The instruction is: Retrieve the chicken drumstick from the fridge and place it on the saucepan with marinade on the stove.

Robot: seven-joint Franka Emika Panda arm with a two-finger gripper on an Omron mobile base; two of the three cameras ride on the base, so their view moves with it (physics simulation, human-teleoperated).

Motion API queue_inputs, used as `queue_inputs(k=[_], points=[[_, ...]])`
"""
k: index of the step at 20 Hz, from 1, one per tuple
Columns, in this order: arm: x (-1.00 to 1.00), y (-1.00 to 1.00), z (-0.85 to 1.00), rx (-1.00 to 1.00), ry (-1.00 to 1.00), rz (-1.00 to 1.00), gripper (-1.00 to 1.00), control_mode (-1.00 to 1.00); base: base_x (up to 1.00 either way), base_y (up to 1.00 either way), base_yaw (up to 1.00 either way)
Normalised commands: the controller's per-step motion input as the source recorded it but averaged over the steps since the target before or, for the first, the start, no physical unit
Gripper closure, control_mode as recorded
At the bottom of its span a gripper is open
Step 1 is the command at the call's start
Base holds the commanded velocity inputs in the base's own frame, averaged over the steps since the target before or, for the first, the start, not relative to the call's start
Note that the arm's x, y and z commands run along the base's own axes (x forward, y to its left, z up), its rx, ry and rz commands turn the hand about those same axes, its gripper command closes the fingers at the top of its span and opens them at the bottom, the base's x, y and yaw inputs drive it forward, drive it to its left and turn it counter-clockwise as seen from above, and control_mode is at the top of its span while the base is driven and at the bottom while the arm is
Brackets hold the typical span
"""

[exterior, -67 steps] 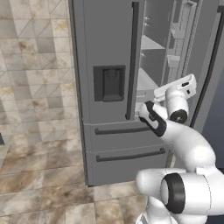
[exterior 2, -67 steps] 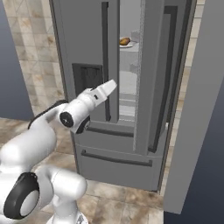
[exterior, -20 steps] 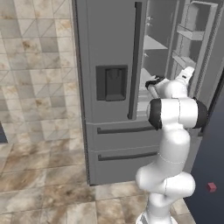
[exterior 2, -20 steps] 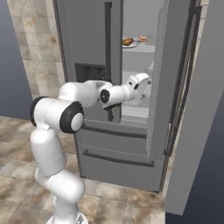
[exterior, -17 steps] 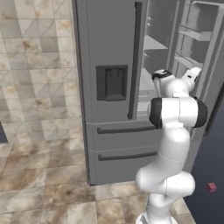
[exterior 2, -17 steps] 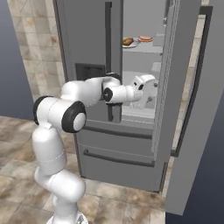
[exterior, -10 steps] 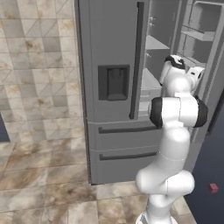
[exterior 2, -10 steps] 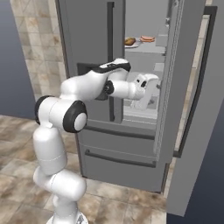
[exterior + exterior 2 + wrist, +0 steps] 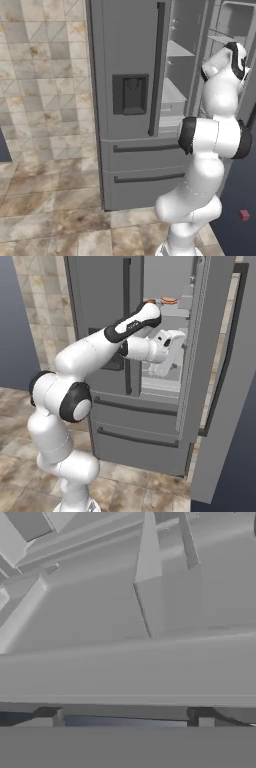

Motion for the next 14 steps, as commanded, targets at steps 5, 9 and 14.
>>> queue_inputs(k=[5, 9, 14], points=[[-0.69, 0.86, 0.66, -0.03, -0.23, 0.00, -1.00, -1.00, 0.00, 0.00, 0.00], [-0.45, 1.00, 0.36, -0.08, -0.33, 0.00, -1.00, -1.00, 0.00, 0.00, 0.00], [-0.32, 1.00, 0.01, -0.01, -0.55, -0.01, -1.00, -1.00, 0.00, 0.00, 0.00]])
